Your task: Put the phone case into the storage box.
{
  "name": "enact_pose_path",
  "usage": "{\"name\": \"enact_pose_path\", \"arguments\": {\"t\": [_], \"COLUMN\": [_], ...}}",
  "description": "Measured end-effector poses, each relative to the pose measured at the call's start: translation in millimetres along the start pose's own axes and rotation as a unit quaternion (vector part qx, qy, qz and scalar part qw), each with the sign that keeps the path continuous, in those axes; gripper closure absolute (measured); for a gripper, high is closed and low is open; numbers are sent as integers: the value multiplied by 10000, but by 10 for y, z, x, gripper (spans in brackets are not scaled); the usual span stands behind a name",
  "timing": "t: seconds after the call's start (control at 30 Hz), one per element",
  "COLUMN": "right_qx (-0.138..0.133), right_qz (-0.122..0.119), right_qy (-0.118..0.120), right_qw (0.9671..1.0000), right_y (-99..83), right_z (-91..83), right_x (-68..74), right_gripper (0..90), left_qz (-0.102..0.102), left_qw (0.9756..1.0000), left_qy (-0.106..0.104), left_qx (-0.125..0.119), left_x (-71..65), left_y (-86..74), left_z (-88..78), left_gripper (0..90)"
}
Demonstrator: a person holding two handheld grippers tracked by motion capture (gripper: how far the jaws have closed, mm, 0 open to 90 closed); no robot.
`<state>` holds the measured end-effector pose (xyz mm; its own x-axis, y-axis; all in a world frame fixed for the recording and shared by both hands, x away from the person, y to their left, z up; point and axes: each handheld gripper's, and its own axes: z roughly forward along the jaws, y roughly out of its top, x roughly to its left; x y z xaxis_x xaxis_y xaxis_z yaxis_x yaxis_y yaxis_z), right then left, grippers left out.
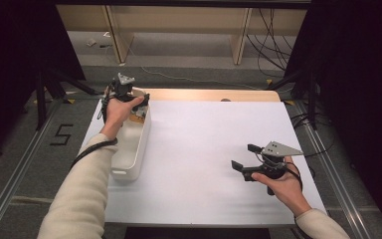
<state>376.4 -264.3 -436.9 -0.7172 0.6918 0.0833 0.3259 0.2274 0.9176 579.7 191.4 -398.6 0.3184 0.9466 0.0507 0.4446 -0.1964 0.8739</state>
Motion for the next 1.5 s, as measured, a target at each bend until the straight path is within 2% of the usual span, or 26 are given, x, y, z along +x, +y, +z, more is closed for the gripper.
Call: {"name": "enact_pose_path", "arguments": {"t": [0.23,0.57,0.77,1.13,1.5], "right_qx": [5,31,40,44,69], "right_qz": [0,-13,-16,-32,-50], "right_qy": [-3,9,7,15,21], "right_qw": [10000,10000,10000,10000,10000], "right_y": [1,-2,-1,-3,-5], "right_z": [1,4,-1,9,13], "right_x": [-1,-2,-2,8,13], "right_gripper": [101,101,101,101,101], "left_qz": [41,10,-38,104,152], "left_qw": [10000,10000,9999,9993,9982], "left_qy": [32,-28,21,-18,-48], "left_qx": [82,25,-107,-370,-572], "left_x": [-3,-31,-45,-110,-159], "left_y": [-3,26,82,273,383], "left_z": [31,47,26,-57,-158], "left_gripper": [0,0,0,0,0]}}
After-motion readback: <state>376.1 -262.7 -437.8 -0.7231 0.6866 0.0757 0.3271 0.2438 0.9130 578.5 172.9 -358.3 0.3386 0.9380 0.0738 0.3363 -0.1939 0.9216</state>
